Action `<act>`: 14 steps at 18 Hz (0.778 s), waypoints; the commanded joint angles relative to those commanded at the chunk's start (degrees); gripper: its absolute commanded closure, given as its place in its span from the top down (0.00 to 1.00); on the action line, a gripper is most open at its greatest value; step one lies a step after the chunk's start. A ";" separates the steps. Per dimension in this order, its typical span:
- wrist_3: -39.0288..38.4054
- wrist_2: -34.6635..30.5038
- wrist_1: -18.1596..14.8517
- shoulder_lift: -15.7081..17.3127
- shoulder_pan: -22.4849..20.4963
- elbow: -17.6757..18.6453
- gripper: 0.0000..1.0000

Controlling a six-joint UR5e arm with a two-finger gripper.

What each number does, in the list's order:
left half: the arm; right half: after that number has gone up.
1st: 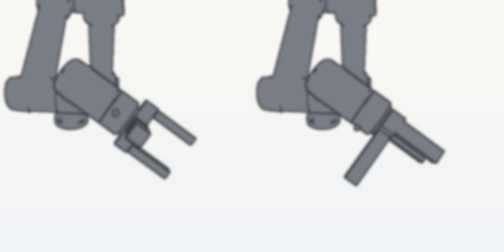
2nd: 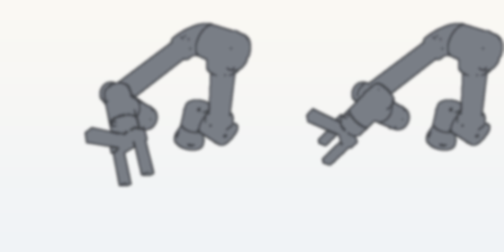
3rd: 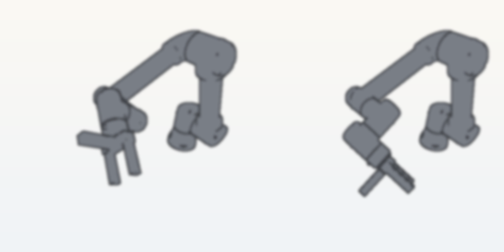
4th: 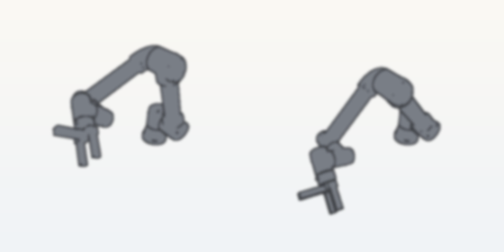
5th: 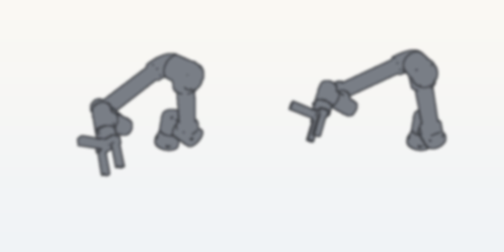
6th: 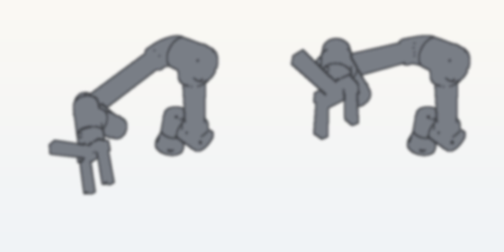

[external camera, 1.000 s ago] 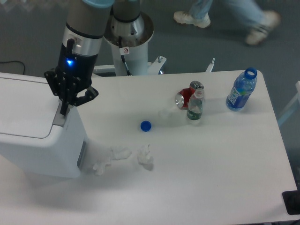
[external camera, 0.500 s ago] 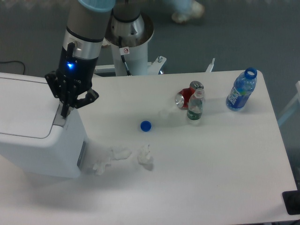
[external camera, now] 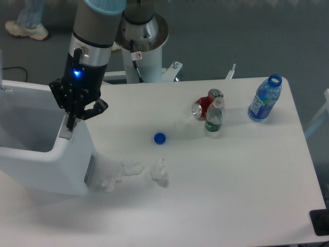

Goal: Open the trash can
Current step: 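Push the gripper against the lid to flip it open, then lift the gripper away from the opened bin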

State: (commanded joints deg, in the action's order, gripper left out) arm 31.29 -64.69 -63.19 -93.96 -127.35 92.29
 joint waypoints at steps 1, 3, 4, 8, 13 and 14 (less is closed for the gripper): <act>0.09 0.00 0.00 0.09 0.00 0.00 0.00; 0.26 0.26 0.09 0.09 0.00 0.00 0.00; 0.26 0.26 0.09 0.09 0.00 -0.09 0.00; 0.26 0.62 0.26 0.17 -0.88 -1.14 0.49; 0.53 0.62 0.62 0.18 -5.36 -2.37 0.90; 0.53 0.62 0.62 0.18 -6.32 -2.37 1.00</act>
State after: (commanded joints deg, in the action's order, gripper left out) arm 31.82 -64.07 -62.58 -93.78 -133.67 89.91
